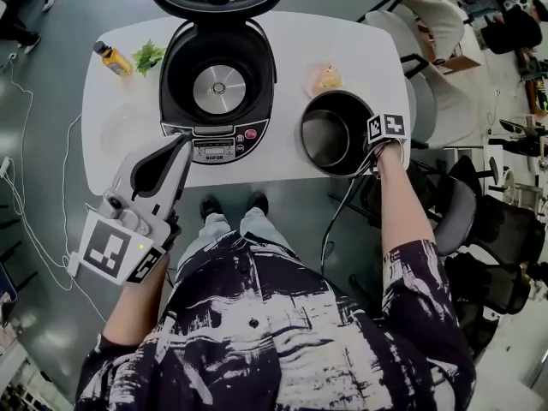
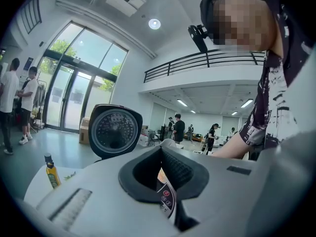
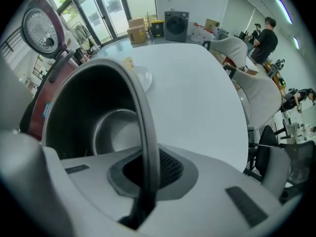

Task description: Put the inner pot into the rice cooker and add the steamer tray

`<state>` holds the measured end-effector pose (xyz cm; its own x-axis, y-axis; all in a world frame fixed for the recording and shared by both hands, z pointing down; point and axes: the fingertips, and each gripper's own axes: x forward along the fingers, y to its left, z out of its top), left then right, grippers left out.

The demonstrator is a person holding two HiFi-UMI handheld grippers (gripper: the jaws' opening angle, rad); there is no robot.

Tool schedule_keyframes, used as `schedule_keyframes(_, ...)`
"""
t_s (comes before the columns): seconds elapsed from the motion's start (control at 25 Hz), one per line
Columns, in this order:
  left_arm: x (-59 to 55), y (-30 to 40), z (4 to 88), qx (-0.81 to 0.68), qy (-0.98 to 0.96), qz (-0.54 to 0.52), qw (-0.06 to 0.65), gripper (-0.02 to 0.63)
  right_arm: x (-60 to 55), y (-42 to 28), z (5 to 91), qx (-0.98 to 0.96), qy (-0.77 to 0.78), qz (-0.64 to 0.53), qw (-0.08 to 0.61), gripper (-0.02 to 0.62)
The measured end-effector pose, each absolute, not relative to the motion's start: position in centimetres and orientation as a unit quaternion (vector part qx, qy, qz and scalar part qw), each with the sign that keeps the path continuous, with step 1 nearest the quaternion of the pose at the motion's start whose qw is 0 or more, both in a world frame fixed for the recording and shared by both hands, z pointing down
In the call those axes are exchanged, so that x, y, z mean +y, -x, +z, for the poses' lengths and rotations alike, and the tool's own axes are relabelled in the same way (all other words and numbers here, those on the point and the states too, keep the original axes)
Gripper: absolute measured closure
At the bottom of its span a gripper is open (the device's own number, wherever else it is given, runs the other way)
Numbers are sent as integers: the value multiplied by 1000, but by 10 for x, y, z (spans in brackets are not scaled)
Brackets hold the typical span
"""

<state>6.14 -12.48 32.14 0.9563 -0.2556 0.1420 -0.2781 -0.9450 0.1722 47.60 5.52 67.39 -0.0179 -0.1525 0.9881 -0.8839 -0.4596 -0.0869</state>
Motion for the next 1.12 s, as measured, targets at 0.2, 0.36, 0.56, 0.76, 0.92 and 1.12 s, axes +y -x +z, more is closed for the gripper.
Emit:
schedule_keyframes(0.2, -125, -57, 321, -138, -984, 59, 98, 601, 61, -473, 671, -416, -629, 595, 279, 597)
schedule_keyframes(0.36, -125, -57, 320, -136, -984, 57, 98, 601, 65, -472, 666, -416, -632, 600, 261, 595)
schedule_keyframes(0.56, -125, -58, 319, -131, -985, 52, 99, 601, 69, -476, 660, -415, -641, 601, 236, 595)
schedule_keyframes(0.76, -128, -57, 321, -129, -986, 44, 99, 601, 65, -476, 642, -427, -649, 597, 202, 594)
schedule_keyframes(0.92, -128, -54, 317, -127, -986, 31, 102, 601, 54, -477, 597, -455, -649, 576, 202, 594)
schedule_keyframes(1.12, -127, -47, 315, -121, -987, 10, 108, 601, 15, -468, 518, -506, -646, 538, 193, 594)
